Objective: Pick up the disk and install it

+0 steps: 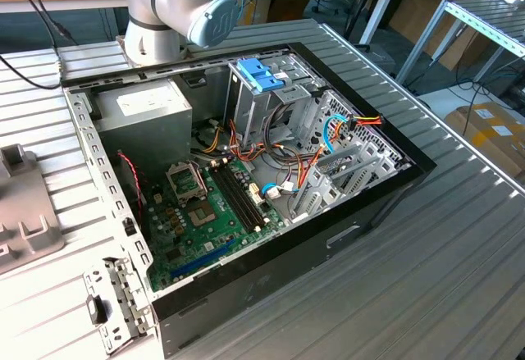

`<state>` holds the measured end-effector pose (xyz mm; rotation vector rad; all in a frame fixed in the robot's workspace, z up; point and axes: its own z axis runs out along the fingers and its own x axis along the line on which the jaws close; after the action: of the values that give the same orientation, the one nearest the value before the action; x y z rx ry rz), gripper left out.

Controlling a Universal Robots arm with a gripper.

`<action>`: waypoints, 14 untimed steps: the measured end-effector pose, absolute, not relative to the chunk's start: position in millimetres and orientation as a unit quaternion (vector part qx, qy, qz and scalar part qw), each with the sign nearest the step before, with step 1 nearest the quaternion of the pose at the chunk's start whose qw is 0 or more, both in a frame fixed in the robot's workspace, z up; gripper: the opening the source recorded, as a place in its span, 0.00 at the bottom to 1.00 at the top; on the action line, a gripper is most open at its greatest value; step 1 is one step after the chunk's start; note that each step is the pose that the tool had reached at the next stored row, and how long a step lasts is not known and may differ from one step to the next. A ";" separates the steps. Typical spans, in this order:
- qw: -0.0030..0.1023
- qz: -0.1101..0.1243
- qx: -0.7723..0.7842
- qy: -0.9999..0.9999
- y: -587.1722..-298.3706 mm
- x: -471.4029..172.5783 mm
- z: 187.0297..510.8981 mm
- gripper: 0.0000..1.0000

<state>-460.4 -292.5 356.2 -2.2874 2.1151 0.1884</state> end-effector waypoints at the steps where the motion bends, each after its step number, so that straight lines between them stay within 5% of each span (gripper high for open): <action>1: 0.010 0.060 -0.733 0.678 -292.5 -460.4 357.2 0.38; 14: 0.010 0.060 -0.733 0.678 -292.5 -460.4 369.8 0.38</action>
<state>-460.4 -292.5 369.8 -2.2873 2.1151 0.1885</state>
